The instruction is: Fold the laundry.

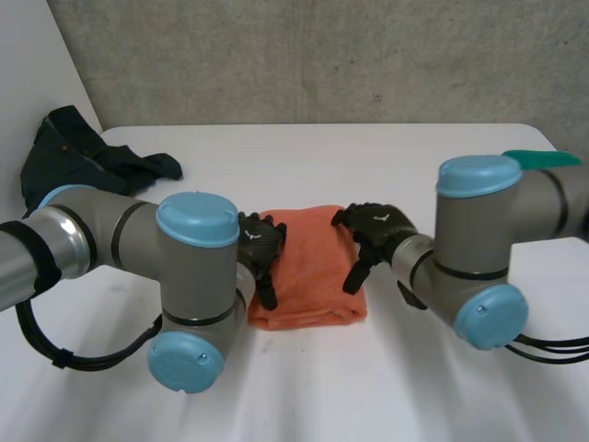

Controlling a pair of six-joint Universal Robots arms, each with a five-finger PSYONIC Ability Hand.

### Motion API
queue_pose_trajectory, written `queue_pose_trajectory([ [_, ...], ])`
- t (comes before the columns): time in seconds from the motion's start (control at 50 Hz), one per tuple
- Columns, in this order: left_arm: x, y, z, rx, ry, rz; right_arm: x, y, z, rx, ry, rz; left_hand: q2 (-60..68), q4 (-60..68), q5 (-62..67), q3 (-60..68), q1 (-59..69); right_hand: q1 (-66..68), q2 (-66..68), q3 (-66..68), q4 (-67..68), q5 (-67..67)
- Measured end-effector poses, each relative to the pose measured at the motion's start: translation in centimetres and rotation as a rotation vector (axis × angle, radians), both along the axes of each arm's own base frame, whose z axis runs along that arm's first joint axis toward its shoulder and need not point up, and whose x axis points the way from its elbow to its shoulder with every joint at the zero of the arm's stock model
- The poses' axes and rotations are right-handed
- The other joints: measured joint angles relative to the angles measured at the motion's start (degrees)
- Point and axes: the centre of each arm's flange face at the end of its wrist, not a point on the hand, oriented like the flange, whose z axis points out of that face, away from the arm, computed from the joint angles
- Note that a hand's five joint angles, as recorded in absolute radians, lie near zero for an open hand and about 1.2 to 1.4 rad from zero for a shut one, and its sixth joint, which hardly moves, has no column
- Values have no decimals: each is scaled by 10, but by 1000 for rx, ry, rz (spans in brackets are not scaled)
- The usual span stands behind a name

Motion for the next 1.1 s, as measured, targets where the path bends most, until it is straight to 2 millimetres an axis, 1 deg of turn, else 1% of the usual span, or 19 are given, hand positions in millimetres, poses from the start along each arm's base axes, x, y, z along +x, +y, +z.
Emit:
queue_pose_trajectory([
  [0.16, 7, 6, -9, 8, -82, -21, 8, 6, -22, -54, 161, 80, 0, 0, 0, 0, 0, -7, 0, 0, 0, -3],
  [0.22, 7, 8, -9, 12, -82, -33, 6, 5, -20, -78, 196, 74, 0, 0, 0, 0, 0, -20, 0, 0, 0, -3],
  [0.3, 4, 8, 3, -3, -51, -58, 3, 4, -3, -126, 201, 48, 0, 0, 0, 0, 0, -20, 0, 0, 0, -6],
  [0.32, 3, 8, 13, -18, -27, -72, 1, 4, 6, -150, 194, 36, 0, 0, 0, 0, 0, -20, 0, 0, 0, -6],
  [0.38, 2, 8, 32, -46, 13, -97, 0, 6, 19, -188, 174, 24, 0, 0, 0, 0, 0, -20, 0, 0, 0, -6],
  [0.46, 5, 9, 82, -118, 104, -159, -6, 18, 46, -292, 116, 9, 0, 0, 0, 0, 0, -20, 0, 0, 0, -6],
  [0.52, 11, 14, 112, -143, 151, -219, -10, 30, 56, -350, 79, 9, 0, 0, 0, 0, 0, -20, 0, 0, 0, -6],
  [0.56, 14, 17, 122, -142, 166, -246, -12, 35, 57, -365, 69, 11, 0, 0, 0, 0, 0, -20, 0, 0, 0, -6],
  [0.58, 17, 22, 135, -133, 188, -290, -13, 43, 56, -379, 57, 17, 0, 0, 0, 0, 0, -20, 0, 0, 0, -6],
  [0.6, 17, 22, 135, -133, 188, -290, -13, 43, 56, -379, 57, 17, 0, 0, 0, 0, 0, -20, 0, 0, 0, -6],
  [0.64, 22, 31, 150, -103, 218, -349, -12, 58, 49, -386, 46, 39, 0, 0, 0, 0, 0, -20, 0, 0, 0, -6],
  [0.68, 24, 35, 155, -88, 232, -371, -11, 63, 44, -380, 48, 52, 0, 0, 0, 0, 0, -20, 0, 0, 0, -6],
  [0.72, 29, 42, 165, -44, 269, -409, -4, 76, 25, -355, 65, 86, 0, 0, 0, 0, 0, -20, 0, 0, 0, -6],
  [0.78, 32, 45, 169, -16, 295, -425, 0, 83, 10, -331, 86, 104, 0, 0, 0, 0, 0, -20, 0, 0, 0, -6],
  [0.8, 33, 46, 171, -3, 309, -428, 3, 87, -2, -315, 103, 113, 0, 0, 0, 0, 0, -20, 0, 0, 0, -6],
  [0.84, 33, 47, 172, 3, 316, -429, 4, 87, -5, -311, 108, 114, 0, 0, 0, 0, 0, -20, 0, 0, 0, -6],
  [0.92, 35, 47, 174, 19, 338, -424, 12, 85, -27, -309, 123, 113, 0, 0, 0, 0, 0, -20, 0, 0, 0, -6],
  [0.98, 35, 47, 174, 21, 340, -420, 17, 80, -35, -323, 117, 107, 0, 0, 0, 0, 0, -20, 0, 0, 0, -6],
  [1.1, 34, 47, 172, 23, 338, -417, 25, 71, -42, -346, 103, 101, 0, 0, 0, 0, 0, -20, 0, 0, 0, -6],
])
